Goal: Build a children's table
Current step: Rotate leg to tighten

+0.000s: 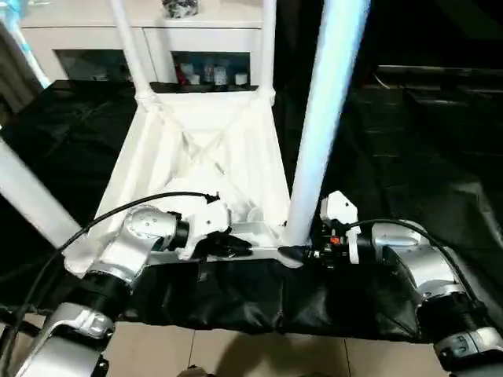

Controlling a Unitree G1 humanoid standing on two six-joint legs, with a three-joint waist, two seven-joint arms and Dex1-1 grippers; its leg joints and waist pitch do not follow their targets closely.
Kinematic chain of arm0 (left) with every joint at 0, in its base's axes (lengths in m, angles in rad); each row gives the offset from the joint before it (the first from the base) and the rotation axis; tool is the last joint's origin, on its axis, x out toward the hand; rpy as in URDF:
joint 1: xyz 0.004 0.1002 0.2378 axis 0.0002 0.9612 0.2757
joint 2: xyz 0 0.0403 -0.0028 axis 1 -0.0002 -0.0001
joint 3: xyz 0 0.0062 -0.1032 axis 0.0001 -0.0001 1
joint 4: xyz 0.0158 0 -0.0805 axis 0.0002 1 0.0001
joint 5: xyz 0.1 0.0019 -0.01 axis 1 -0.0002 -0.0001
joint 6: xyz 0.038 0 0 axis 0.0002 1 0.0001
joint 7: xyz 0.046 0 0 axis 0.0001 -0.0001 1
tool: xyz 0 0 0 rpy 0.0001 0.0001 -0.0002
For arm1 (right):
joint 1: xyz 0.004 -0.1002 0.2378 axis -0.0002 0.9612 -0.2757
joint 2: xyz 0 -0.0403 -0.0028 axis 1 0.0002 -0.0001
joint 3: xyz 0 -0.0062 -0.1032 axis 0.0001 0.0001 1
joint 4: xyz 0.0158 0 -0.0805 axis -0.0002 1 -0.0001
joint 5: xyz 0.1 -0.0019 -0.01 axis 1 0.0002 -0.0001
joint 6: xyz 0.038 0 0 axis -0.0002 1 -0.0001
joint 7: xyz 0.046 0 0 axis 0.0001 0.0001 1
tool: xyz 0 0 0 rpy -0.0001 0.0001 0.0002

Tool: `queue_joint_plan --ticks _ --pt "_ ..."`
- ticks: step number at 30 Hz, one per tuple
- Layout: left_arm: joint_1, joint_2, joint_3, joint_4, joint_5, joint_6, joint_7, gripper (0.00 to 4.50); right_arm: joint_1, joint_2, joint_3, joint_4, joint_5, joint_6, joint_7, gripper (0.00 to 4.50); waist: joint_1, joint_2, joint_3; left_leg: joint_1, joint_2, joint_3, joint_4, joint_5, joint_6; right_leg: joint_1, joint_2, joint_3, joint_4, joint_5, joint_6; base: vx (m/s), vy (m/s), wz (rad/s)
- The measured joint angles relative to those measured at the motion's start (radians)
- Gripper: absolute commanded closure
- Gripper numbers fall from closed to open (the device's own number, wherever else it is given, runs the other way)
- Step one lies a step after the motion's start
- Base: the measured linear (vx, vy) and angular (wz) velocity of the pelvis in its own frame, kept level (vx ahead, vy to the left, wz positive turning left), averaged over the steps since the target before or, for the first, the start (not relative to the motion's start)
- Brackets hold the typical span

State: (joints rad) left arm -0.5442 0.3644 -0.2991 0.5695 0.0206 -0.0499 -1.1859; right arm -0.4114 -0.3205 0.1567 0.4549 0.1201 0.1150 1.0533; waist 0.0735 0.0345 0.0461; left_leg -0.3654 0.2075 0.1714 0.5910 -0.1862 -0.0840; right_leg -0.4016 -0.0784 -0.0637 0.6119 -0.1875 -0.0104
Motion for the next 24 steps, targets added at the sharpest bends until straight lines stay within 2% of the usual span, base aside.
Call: queue_joint_plan --ticks 5,12,13,14,17,18,21,24 --pt "-0.017 -0.125 0.016 0.02 0.062 0.08 0.217 4.5 0.006 0.122 -0.104 0.024 -0.04 0.027 -0.357 1.84 -0.022 0.0 0.0 0.002 -0.001 -0.001 0.0 0.001 -0.001 0.002 0.0 0.003 -0.001 -0.001 0.003 0.0 0.0 0.0" --pt "-0.034 -0.229 0.02 0.038 0.102 0.136 0.39 4.5 -0.028 0.241 -0.167 0.064 -0.083 0.032 -0.672 1.84 -0.037 0.007 -0.005 0.001 0.0 -0.002 -0.003 0.001 -0.002 0.001 0.0 0.001 -0.002 0.001 0.0 0.0 0.0 0.0" --pt "-0.036 -0.233 0.018 0.038 0.108 0.136 0.396 4.5 -0.029 0.249 -0.17 0.066 -0.085 0.029 -0.694 1.84 -0.039 0.007 -0.005 0.001 0.0 -0.002 -0.004 0.001 -0.002 0.001 0.0 0.001 -0.002 0.001 0.001 0.0 0.0 0.0" --pt "-0.037 -0.233 0.018 0.037 0.111 0.135 0.397 4.5 -0.029 0.254 -0.171 0.067 -0.084 0.025 -0.704 1.28 -0.04 0.007 -0.005 0.001 0.0 -0.002 -0.005 0.001 -0.002 0.001 0.0 0.001 -0.003 0.0 0.001 0.0 0.0 0.0" --pt "-0.037 -0.233 0.017 0.035 0.112 0.134 0.397 4.5 -0.029 0.262 -0.18 0.067 -0.077 0.024 -0.703 1.28 -0.04 0.007 -0.005 0.001 0.0 -0.002 -0.005 0.001 -0.002 0.001 0.0 0.001 -0.003 0.0 0.001 0.0 0.0 0.0" --pt "-0.037 -0.233 0.017 0.034 0.113 0.134 0.397 4.5 -0.029 0.262 -0.181 0.066 -0.074 0.025 -0.7 0.97 -0.04 0.007 -0.005 0.0 0.0 -0.002 -0.005 0.001 -0.002 0.001 0.0 0.001 -0.003 0.0 0.001 0.0 0.0 0.0" --pt "-0.034 -0.213 0.007 0.023 0.113 0.122 0.377 4.5 -0.024 0.24 -0.177 0.056 -0.072 0.028 -0.632 0.89 -0.041 0.007 -0.004 -0.001 0.0 -0.002 -0.005 0.001 -0.002 -0.001 0.0 0.001 -0.003 0.0 0.001 0.0 0.0 0.0" --pt "-0.016 -0.182 0.002 -0.008 0.104 0.109 0.328 4.5 -0.02 0.194 -0.144 0.046 -0.071 0.028 -0.537 0.89 -0.04 0.007 -0.004 -0.001 0.0 -0.002 -0.006 0.0 -0.002 -0.001 0.0 0.0 -0.004 0.0 0.001 0.0 0.0 0.0"
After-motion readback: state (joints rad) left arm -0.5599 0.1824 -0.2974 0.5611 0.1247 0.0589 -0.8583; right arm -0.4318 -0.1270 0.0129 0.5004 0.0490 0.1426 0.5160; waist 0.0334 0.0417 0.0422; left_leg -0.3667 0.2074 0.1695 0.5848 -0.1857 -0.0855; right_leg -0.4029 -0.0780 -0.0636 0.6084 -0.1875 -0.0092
